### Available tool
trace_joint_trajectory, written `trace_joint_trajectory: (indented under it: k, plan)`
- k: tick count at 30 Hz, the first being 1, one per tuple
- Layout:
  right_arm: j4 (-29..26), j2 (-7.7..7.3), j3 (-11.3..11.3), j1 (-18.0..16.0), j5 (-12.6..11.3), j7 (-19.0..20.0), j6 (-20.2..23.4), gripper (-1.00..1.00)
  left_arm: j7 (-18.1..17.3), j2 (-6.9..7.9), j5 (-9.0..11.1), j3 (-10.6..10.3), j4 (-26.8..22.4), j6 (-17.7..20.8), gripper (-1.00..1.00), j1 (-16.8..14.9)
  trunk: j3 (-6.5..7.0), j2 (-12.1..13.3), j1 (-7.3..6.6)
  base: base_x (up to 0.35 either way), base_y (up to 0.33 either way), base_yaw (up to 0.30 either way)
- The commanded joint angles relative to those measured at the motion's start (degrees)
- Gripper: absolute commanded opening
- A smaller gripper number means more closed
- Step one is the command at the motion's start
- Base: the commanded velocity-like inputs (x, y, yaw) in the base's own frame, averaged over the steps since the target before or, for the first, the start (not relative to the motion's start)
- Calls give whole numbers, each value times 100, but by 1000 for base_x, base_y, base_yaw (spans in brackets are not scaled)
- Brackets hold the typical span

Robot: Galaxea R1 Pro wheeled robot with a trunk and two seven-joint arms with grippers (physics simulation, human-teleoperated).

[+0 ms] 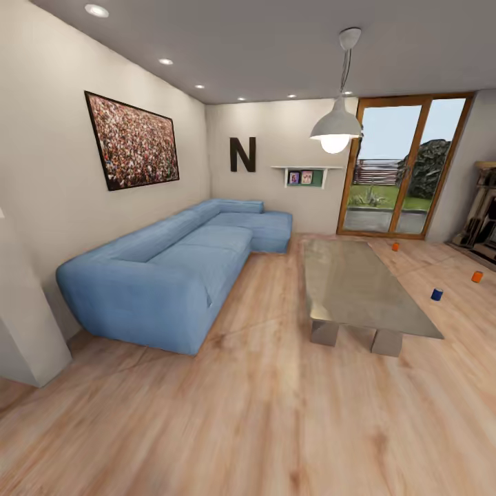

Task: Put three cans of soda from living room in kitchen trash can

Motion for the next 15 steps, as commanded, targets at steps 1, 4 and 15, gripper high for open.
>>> trace_joint_trajectory:
  k: [1, 4, 15]
  plan:
    - [0, 0, 0, 0, 0, 0, 0, 100, 0, 0, 0, 0, 0, 0, 100, 0, 0, 1, 0, 0, 0, 0]
    - [-4, -9, 34, -9, 43, -9, 7, 100, -37, -31, -2, -20, -10, -28, 100, 0, 0, 1, 0, 0, 0, 0]
    - [-4, -9, 34, -9, 43, -9, 7, 100, -37, -31, -2, -20, -10, -28, 100, 0, 0, 1, 0, 0, 0, 0]
